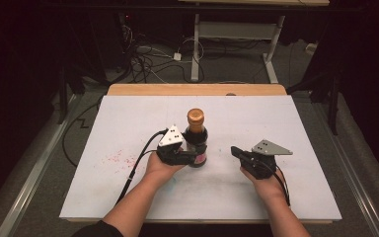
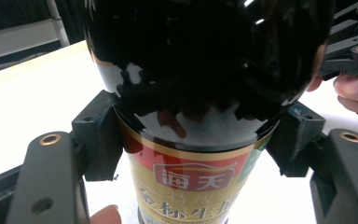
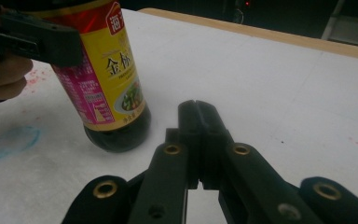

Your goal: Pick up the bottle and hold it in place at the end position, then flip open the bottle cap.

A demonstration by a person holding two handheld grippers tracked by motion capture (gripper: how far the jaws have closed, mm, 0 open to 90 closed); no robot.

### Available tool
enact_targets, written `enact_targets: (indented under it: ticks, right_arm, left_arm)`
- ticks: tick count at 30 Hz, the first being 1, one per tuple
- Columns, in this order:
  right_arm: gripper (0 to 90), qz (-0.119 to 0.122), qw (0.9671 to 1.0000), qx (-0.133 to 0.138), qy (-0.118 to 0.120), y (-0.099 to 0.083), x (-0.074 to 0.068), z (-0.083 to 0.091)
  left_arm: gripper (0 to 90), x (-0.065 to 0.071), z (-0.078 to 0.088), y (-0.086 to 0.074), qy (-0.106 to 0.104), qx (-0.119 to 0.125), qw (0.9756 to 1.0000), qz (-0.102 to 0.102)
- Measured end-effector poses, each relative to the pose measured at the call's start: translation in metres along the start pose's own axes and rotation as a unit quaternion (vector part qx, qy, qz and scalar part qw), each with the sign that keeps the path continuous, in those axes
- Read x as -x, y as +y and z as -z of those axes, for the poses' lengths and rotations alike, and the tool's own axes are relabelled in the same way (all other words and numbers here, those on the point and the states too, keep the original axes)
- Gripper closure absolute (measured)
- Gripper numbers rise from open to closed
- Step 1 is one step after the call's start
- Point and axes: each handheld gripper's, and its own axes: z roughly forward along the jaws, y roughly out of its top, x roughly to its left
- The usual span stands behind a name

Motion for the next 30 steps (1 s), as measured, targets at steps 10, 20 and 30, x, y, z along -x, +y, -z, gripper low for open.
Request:
enact_targets:
  ticks: [10, 20, 30]
  right_arm:
    - [90.0, -0.003, 0.9998, 0.002, 0.017, 0.011, -0.005, -0.006]
    - [90.0, 0.002, 0.9994, 0.006, 0.034, 0.023, -0.006, -0.004]
    - [90.0, 0.012, 0.9988, 0.020, 0.042, 0.043, -0.012, -0.005]
  left_arm:
    - [28.5, -0.001, 0.002, 0.001, -0.005, -0.007, 1.0000, -0.003]
    - [28.5, -0.004, 0.002, 0.000, -0.006, -0.023, 0.9993, -0.030]
    - [28.5, 0.000, -0.002, -0.002, -0.002, 0.006, 1.0000, 0.001]
